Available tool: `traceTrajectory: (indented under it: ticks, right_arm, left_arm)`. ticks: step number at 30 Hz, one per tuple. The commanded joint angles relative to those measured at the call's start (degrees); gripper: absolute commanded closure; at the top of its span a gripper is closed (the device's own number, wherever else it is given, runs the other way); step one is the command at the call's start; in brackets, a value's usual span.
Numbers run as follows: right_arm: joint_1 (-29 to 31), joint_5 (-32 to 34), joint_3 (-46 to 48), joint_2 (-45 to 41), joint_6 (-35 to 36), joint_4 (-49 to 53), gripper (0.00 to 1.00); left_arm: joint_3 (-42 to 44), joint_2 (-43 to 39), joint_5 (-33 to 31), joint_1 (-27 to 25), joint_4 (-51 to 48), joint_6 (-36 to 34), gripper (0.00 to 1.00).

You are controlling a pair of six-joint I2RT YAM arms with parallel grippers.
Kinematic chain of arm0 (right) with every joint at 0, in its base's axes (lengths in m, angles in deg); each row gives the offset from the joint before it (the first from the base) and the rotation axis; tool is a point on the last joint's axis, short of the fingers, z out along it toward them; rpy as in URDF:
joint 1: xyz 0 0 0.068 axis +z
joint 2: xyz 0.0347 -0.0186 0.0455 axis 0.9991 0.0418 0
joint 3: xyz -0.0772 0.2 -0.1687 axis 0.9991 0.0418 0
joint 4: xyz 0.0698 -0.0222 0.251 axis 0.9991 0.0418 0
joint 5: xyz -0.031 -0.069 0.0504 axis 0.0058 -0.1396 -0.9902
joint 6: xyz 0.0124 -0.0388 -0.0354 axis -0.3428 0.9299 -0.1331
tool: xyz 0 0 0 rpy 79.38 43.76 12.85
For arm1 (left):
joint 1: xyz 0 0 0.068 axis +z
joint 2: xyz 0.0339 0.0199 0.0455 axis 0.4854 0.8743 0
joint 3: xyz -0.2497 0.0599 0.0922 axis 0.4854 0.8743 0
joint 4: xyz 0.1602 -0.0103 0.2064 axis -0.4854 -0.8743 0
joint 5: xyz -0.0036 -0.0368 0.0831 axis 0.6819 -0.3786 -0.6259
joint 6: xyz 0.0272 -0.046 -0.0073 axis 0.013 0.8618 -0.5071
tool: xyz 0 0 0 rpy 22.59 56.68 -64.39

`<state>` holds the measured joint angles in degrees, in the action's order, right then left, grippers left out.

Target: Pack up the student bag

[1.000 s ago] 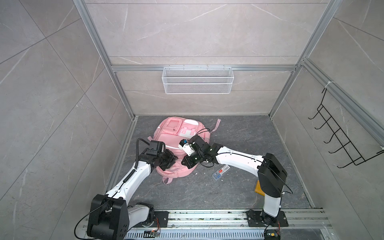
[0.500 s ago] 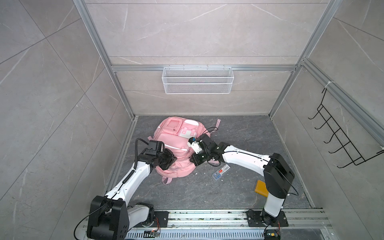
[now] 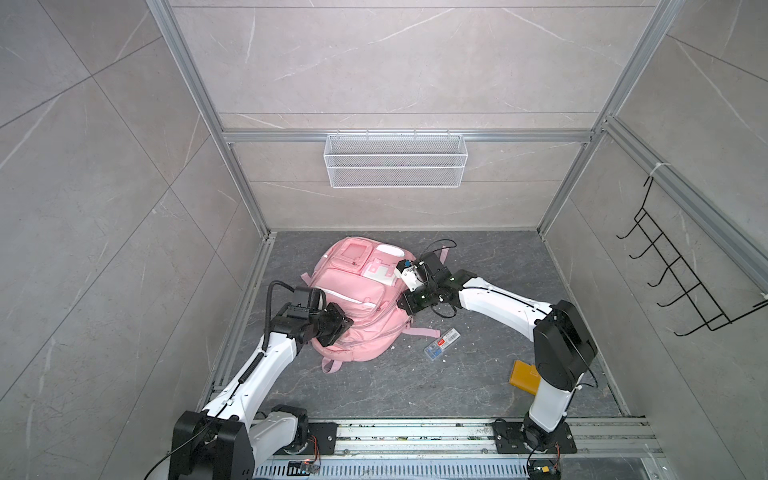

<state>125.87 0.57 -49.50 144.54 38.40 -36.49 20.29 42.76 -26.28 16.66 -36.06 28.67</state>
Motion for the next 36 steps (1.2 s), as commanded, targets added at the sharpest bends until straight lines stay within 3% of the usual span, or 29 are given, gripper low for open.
traceTrajectory:
  ticks: [1, 14, 27, 30, 33, 36]
  right_arm:
    - [-2.5, 5.8, -3.6, 1.0, 3.4, 2.1, 1.00]
    - [-1.7, 7.2, -2.7, 0.0, 9.7, 3.1, 0.99]
    - [-0.5, -3.3, -1.5, -5.8, 11.0, 6.9, 0.60]
    - [0.0, -7.3, -3.1, -6.5, 12.7, 7.9, 0.36]
    - [0.3, -8.0, -4.4, -6.3, 14.8, 8.7, 0.30]
    - [0.3, -8.5, -5.8, -5.8, 16.6, 9.4, 0.28]
  left_arm:
    - [0.3, -1.7, -3.3, 1.3, -4.6, -2.8, 1.00]
    - [0.1, -2.4, -2.9, 1.3, -5.3, -4.3, 1.00]
    - [-0.9, -2.6, -0.9, 1.3, -4.6, -6.9, 1.00]
    - [-1.3, -1.7, 1.1, 1.4, -4.3, -8.8, 1.00]
    - [-3.2, -0.9, 1.5, 1.4, -7.2, -11.9, 1.00]
    - [-6.1, -2.9, -3.9, 1.4, -15.0, -15.8, 0.65]
